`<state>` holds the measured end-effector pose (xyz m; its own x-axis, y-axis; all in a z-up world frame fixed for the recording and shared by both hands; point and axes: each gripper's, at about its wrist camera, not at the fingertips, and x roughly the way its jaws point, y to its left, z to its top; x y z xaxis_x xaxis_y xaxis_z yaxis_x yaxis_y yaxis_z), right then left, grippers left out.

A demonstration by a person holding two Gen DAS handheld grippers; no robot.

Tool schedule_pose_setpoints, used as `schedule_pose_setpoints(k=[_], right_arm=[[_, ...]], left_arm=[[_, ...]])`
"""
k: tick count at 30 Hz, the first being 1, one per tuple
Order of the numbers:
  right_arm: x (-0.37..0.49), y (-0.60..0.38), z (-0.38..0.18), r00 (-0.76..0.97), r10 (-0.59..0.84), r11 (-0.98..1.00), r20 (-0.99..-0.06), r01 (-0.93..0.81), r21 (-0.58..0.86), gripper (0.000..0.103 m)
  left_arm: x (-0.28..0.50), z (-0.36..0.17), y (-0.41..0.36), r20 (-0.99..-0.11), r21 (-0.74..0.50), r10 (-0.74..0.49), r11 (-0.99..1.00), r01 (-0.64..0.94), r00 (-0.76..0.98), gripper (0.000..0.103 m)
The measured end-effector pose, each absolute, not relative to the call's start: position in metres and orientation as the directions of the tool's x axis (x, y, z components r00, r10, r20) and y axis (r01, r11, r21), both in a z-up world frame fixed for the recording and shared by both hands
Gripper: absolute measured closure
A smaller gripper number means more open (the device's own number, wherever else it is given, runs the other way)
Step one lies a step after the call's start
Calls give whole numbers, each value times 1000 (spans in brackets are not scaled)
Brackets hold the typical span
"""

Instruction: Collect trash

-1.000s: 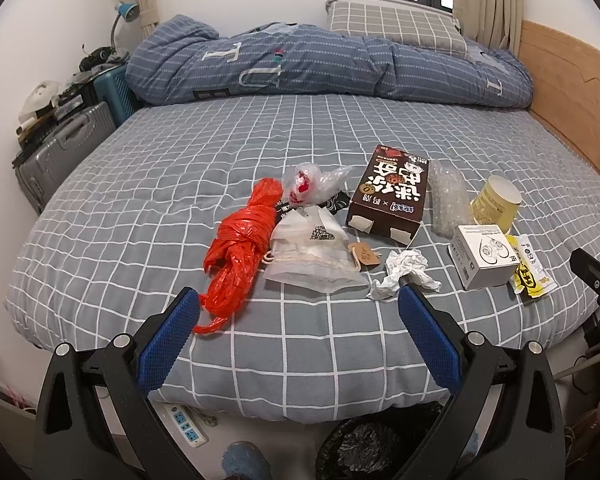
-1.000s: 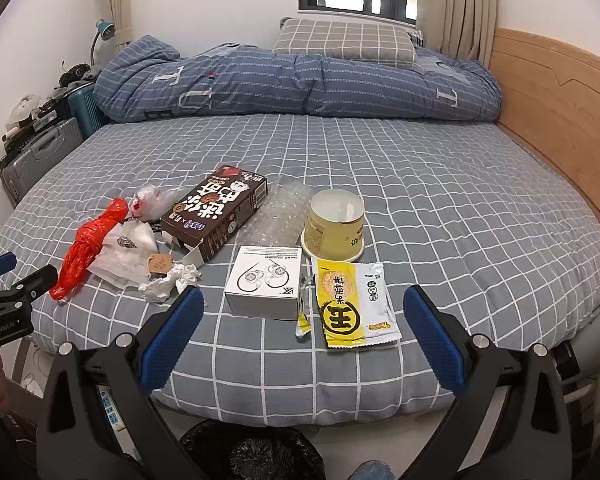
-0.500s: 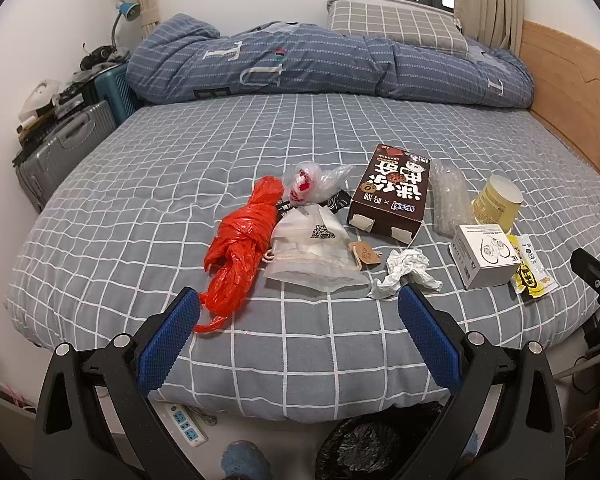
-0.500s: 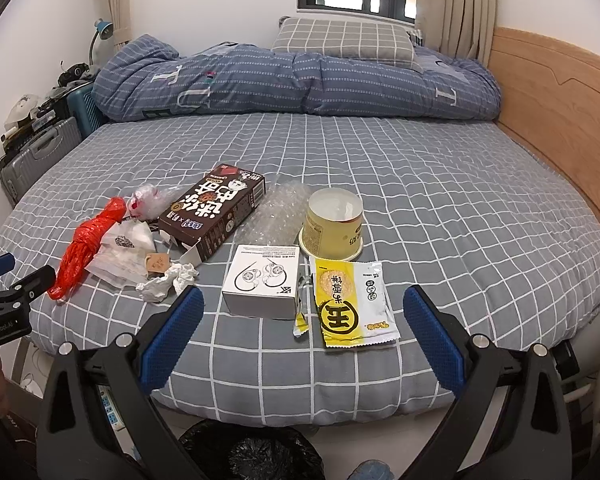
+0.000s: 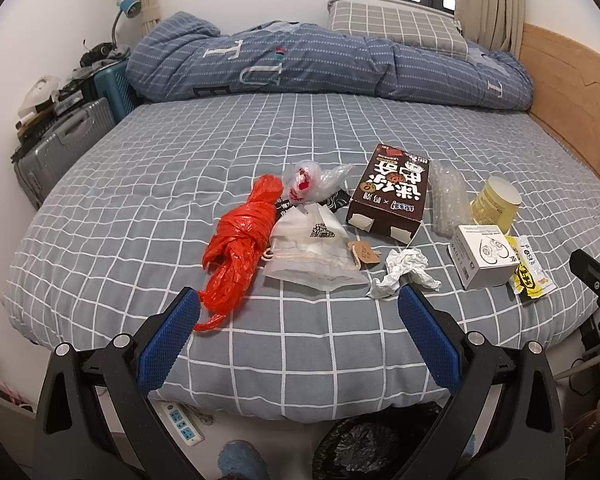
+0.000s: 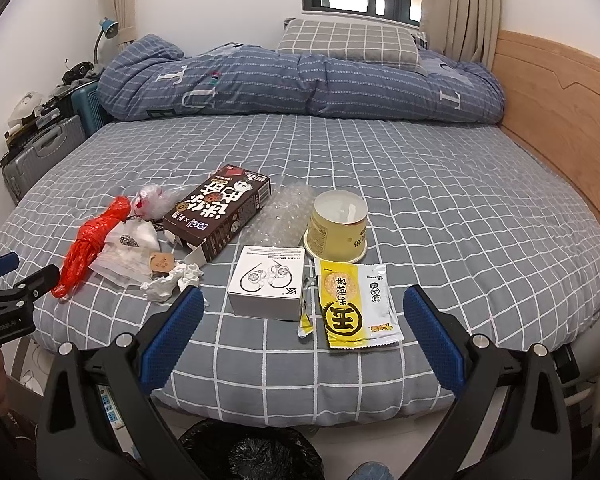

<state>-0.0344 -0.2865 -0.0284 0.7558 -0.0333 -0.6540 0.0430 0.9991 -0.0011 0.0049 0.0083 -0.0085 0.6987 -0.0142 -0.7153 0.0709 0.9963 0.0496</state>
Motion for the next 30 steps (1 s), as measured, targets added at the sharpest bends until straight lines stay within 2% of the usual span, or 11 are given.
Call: schedule_pose_setpoints(k=[21,30], right_arm=[[-34,-286,-28,755,-35,999,-654,43,-4,7],[-13,-277,-39,741,-34,999,-670,29,-20,7]], left_arm=[[6,-8,10,-713,60,-4,996,66,701,6],[34,-23,33,-736,68,29,997,32,676,6]])
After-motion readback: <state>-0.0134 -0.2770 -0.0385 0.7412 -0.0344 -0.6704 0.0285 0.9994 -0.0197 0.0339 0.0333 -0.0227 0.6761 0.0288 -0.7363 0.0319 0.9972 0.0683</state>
